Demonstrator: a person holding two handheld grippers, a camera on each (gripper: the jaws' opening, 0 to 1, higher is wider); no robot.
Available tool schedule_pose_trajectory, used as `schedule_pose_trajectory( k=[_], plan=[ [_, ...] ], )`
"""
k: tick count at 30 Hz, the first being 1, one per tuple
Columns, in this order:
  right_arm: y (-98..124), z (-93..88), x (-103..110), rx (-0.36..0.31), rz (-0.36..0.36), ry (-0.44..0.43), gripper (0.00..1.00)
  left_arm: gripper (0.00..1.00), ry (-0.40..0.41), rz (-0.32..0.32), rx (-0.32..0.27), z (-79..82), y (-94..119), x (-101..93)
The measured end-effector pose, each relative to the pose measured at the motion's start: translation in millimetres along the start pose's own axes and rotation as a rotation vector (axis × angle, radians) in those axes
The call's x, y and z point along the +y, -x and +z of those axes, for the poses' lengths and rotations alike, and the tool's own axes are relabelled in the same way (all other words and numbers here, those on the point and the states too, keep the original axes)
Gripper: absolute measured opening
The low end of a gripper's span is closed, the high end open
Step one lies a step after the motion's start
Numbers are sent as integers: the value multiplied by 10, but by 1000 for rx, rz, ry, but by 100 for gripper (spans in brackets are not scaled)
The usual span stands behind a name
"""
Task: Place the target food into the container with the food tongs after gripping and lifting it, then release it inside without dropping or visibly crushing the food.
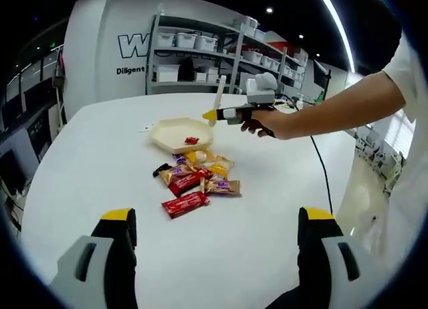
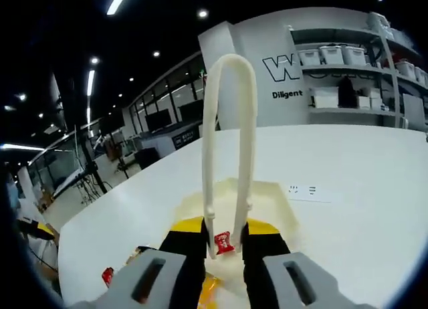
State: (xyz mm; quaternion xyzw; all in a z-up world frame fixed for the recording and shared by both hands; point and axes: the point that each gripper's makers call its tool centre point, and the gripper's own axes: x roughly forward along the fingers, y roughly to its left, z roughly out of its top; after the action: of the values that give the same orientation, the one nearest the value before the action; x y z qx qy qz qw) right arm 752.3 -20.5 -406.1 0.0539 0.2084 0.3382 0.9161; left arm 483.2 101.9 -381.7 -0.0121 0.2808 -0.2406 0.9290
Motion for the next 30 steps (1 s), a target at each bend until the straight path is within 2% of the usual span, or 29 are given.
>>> schedule_pose_trajectory(
  k=[8, 21, 30],
  plan=[
    [137, -151, 72, 12, 6, -9, 14, 99, -9, -18, -3, -11, 23, -67],
    [320, -373, 344, 16, 46, -15, 14, 99, -20, -27, -17, -13, 110, -107],
    [512, -465, 642, 22, 84, 1, 15, 99, -30, -27, 1, -97, 160, -117]
  ],
)
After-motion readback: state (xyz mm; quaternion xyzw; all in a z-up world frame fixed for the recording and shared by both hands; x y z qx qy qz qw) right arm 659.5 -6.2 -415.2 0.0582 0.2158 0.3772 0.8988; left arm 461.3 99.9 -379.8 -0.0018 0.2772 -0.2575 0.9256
